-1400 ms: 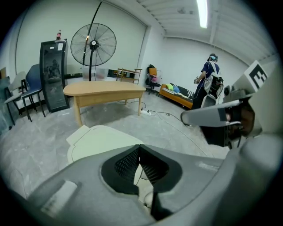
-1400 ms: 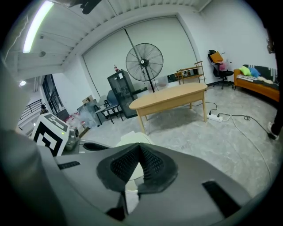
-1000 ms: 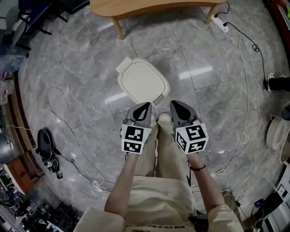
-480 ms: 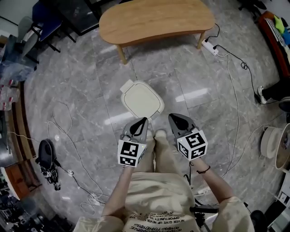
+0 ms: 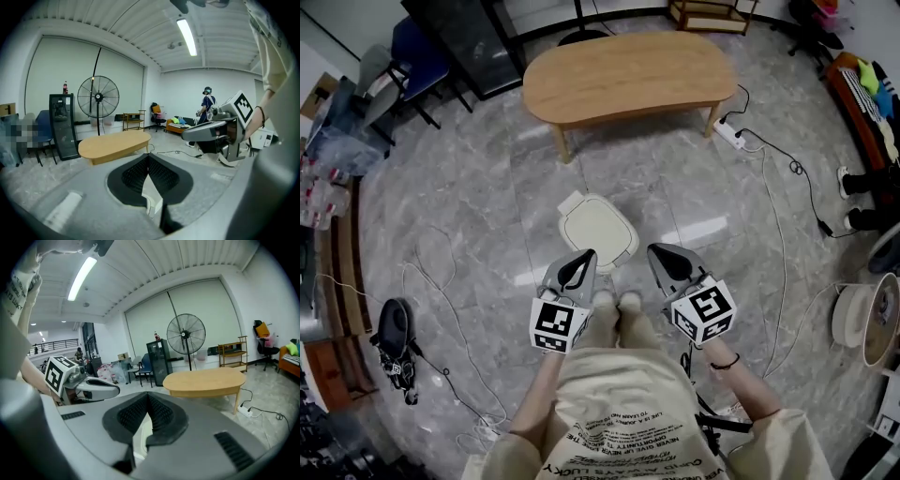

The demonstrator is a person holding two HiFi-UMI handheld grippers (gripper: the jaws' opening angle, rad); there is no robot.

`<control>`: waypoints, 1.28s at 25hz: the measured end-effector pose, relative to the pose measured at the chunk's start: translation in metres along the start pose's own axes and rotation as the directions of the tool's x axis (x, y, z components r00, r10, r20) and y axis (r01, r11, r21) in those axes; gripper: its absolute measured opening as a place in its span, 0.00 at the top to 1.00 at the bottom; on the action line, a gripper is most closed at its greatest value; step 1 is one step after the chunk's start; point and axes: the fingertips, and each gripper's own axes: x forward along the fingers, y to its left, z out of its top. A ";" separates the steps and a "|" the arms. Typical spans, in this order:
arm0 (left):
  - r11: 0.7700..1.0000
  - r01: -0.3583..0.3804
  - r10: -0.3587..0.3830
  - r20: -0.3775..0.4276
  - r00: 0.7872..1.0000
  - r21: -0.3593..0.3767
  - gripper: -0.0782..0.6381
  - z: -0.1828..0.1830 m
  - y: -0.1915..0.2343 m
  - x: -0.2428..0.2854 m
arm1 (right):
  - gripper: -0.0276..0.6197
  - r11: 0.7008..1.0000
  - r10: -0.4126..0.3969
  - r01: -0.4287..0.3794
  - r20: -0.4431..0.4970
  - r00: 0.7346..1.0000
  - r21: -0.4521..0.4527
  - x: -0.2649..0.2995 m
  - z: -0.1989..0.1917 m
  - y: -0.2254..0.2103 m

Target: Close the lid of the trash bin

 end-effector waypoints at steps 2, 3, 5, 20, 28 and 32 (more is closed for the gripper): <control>1.000 -0.005 0.005 0.019 1.000 0.015 0.86 0.011 0.004 -0.007 | 0.95 1.000 0.004 -0.003 0.028 1.000 -0.013 -0.003 0.015 0.004; 1.000 -0.009 0.008 0.029 1.000 0.020 0.86 0.016 0.005 -0.010 | 0.95 1.000 0.009 -0.008 0.039 0.999 -0.019 -0.004 0.021 0.006; 0.999 -0.015 0.014 0.052 0.999 0.034 0.86 0.027 0.008 -0.016 | 0.95 0.999 0.025 -0.023 0.062 0.998 -0.033 -0.008 0.035 0.010; 0.992 -0.076 0.057 0.183 0.981 0.097 0.86 0.085 0.035 -0.056 | 0.95 1.000 0.013 -0.007 0.242 0.970 -0.025 -0.030 0.104 0.012; 0.989 -0.126 0.106 0.241 0.965 0.072 0.86 0.097 0.052 -0.069 | 0.95 0.999 -0.010 0.021 0.298 0.954 -0.034 -0.037 0.122 0.010; 0.988 -0.140 0.119 0.254 0.960 0.065 0.86 0.101 0.057 -0.072 | 0.95 0.999 -0.038 0.048 0.303 0.952 -0.024 -0.040 0.126 0.004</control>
